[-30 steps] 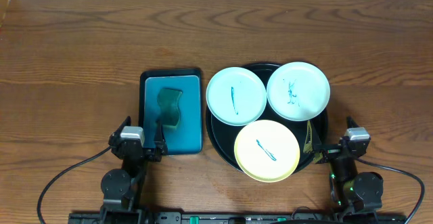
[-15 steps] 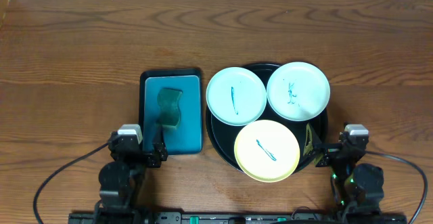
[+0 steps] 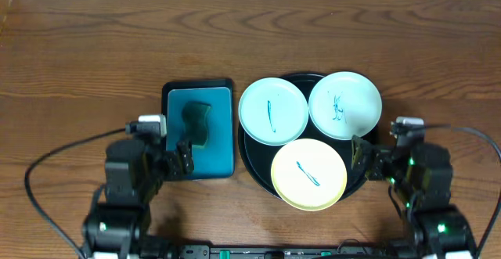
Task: Clean dirty plates on tray and stack at the side
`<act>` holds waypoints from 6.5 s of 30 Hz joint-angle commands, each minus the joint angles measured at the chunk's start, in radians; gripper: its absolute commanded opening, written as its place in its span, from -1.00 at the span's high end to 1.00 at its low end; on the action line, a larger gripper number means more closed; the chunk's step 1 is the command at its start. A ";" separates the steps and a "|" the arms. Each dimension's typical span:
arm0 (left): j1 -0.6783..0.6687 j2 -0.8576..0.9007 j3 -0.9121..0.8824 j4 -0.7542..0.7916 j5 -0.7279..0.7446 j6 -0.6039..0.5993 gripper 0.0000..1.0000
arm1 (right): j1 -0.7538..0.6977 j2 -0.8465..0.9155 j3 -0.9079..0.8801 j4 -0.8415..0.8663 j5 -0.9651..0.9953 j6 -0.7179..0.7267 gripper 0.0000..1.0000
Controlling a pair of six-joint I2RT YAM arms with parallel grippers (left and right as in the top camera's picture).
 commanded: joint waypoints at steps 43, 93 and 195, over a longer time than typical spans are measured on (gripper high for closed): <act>0.002 0.319 0.326 -0.233 0.016 -0.009 -0.62 | 0.008 0.302 0.254 -0.235 -0.089 -0.052 -0.99; -0.061 0.963 0.340 0.112 -0.041 -0.005 -0.28 | 0.008 0.302 0.254 -0.234 -0.090 -0.045 -0.98; 0.124 0.789 0.294 0.066 0.596 0.090 0.85 | 0.009 0.747 0.198 -0.186 -0.230 -0.084 -0.01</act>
